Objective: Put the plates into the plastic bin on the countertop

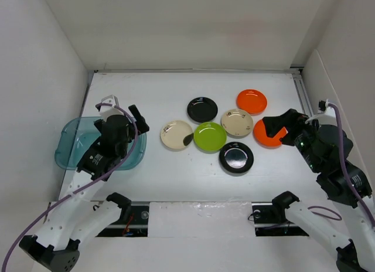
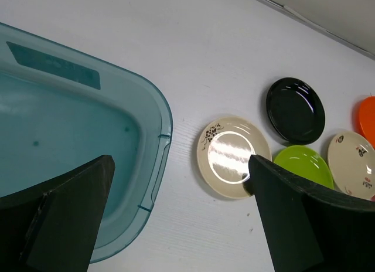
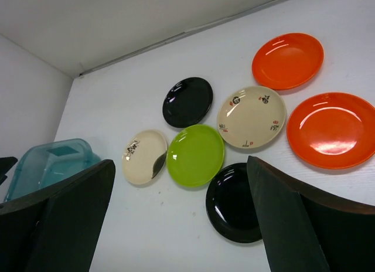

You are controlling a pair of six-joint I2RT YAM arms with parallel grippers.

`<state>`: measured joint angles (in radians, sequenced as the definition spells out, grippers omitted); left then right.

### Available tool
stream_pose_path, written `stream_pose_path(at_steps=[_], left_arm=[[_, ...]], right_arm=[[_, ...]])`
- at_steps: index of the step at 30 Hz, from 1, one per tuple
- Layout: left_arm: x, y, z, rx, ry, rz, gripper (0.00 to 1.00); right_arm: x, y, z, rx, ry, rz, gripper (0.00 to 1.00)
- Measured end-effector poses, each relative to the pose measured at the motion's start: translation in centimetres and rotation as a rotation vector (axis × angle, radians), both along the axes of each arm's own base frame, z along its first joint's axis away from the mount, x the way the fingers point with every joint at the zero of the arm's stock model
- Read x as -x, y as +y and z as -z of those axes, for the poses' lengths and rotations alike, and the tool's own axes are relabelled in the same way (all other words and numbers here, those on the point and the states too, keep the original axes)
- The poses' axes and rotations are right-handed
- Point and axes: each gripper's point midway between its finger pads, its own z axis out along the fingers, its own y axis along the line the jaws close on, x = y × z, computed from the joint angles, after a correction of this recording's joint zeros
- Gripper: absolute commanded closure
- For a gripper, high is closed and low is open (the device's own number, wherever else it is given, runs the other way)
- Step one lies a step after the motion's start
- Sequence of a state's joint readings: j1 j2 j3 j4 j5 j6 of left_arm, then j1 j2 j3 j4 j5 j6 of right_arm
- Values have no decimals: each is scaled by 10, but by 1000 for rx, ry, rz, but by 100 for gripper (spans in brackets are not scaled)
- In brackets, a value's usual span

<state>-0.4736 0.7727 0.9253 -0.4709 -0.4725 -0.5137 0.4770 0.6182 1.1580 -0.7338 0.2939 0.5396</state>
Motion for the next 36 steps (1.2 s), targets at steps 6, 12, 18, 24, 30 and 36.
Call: stream_pose_path(at_steps=[6, 12, 18, 24, 30, 36], left_arm=[[3, -9, -10, 58, -35, 46, 0], [-4, -84, -8, 185, 18, 284, 0], [20, -210, 51, 242, 224, 556, 0], [40, -231, 113, 391, 337, 567, 0], [59, -252, 149, 482, 420, 639, 0], [77, -290, 190, 464, 504, 713, 0]], right_arm=[[4, -3, -4, -7, -16, 4, 0], [13, -7, -11, -25, -47, 4, 0], [20, -10, -11, -27, -30, 4, 0], [37, -12, -20, -54, -55, -29, 0], [44, -4, -22, -69, -62, -91, 0], [46, 8, -20, -91, -56, -146, 0]])
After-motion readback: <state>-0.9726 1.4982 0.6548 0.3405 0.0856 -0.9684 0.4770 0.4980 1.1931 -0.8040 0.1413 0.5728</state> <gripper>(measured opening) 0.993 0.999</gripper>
